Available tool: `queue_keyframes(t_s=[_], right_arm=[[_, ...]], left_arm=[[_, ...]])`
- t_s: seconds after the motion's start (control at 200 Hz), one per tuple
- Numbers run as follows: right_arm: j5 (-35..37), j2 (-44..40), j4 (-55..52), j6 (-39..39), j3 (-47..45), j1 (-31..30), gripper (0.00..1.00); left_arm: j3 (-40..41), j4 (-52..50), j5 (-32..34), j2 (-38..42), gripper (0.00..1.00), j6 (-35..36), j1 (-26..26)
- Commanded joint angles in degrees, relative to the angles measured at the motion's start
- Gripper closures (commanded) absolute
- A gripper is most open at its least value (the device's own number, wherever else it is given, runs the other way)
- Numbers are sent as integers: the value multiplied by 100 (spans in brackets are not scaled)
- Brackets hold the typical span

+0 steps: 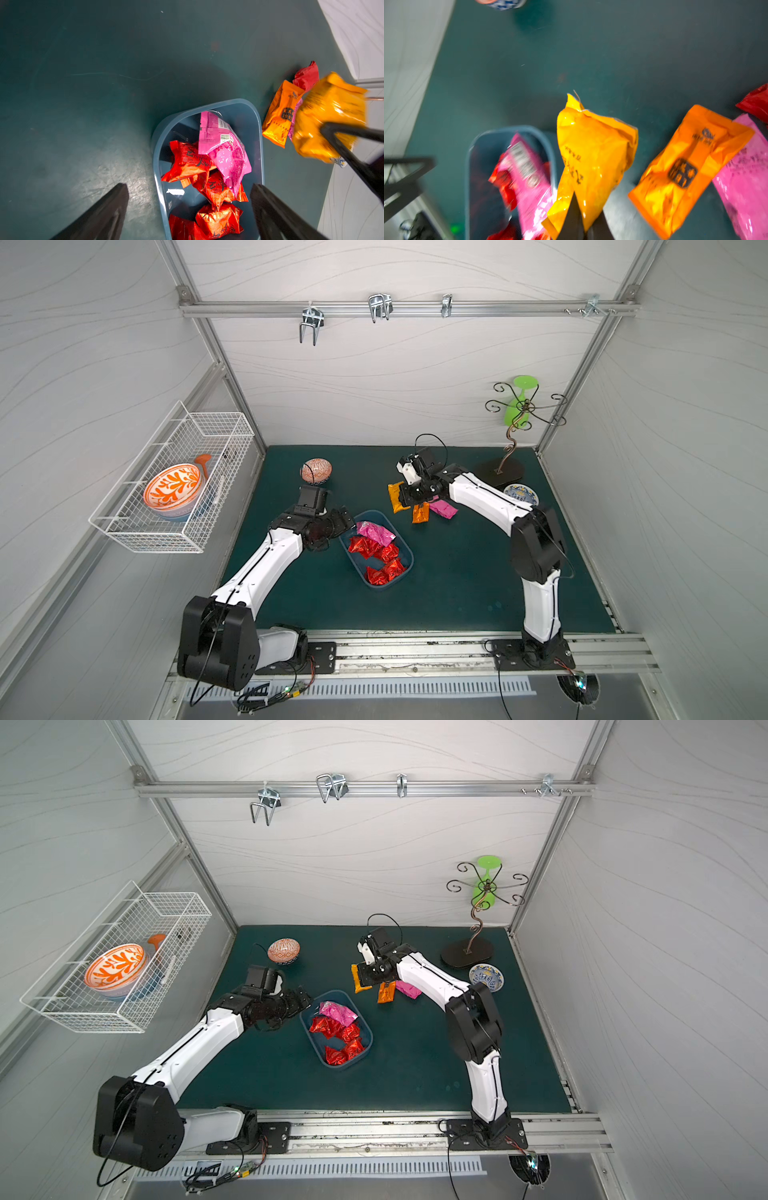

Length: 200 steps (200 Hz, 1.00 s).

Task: Put the tea bags into the storage box
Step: Pick up the tea bag from the center of the board, then place the tea bag in the storage box.

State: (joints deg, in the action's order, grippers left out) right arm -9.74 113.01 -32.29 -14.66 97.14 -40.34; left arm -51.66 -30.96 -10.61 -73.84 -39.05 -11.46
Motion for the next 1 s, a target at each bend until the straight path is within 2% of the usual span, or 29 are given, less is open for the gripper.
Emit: queue_keyframes(t_s=[0.0,0.155,0.32,0.565,0.64,0.795,0.955,0.995], right_arm=[[-266,-549,-57,270,-650,-454,97],[-334,-1171,201,186,-1561,-1136,97],[-244,-1353,465,-66,-2071,-1778,97],[-32,-951,600,-154,-1977,-2233,93],[-5,-825,530,-118,-1870,-2231,86],[116,-803,403,-24,-1726,-2220,58],[176,-1109,325,-163,-1681,-1901,39],[136,-1222,323,-260,-1702,-1723,37]], left_arm=[[-257,62,61,-161,4,143,-97],[-190,62,296,-121,4,67,-102],[-8,48,631,138,4,-4,-102],[318,-2,925,621,3,-103,-95],[415,-15,927,721,3,-101,-97],[533,-44,921,842,3,-69,-95],[543,-36,813,831,3,13,-97],[521,-33,781,804,4,33,-95]])
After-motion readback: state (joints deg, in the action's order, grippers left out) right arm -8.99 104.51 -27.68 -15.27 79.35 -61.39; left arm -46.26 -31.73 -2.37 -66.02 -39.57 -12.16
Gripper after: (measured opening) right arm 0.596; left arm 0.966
